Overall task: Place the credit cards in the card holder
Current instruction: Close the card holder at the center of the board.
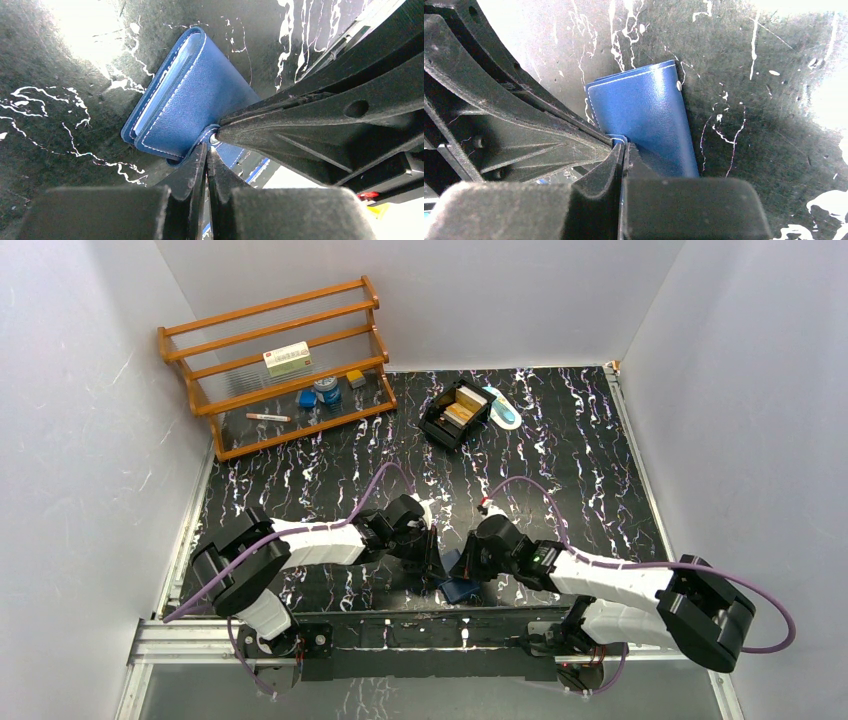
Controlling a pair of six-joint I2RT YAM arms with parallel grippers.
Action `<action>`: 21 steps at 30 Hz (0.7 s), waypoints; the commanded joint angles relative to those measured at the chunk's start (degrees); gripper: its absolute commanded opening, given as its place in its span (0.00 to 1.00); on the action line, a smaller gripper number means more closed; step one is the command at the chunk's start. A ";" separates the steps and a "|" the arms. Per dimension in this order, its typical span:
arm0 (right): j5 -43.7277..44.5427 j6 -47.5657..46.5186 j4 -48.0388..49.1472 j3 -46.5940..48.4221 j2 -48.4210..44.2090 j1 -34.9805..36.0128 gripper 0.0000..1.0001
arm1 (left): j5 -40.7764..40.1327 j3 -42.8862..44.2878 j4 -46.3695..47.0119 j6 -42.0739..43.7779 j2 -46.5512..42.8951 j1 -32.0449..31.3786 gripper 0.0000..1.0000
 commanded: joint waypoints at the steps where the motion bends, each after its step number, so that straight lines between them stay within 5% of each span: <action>1: 0.60 -3.28 -9.26 0.99 1.37 -0.05 0.08 | -1.98 -0.28 -3.94 0.79 1.58 -0.57 0.02; 21: 0.63 -7.01 -16.53 2.79 4.38 1.38 0.09 | -2.82 1.02 -5.78 0.90 3.04 -1.00 0.02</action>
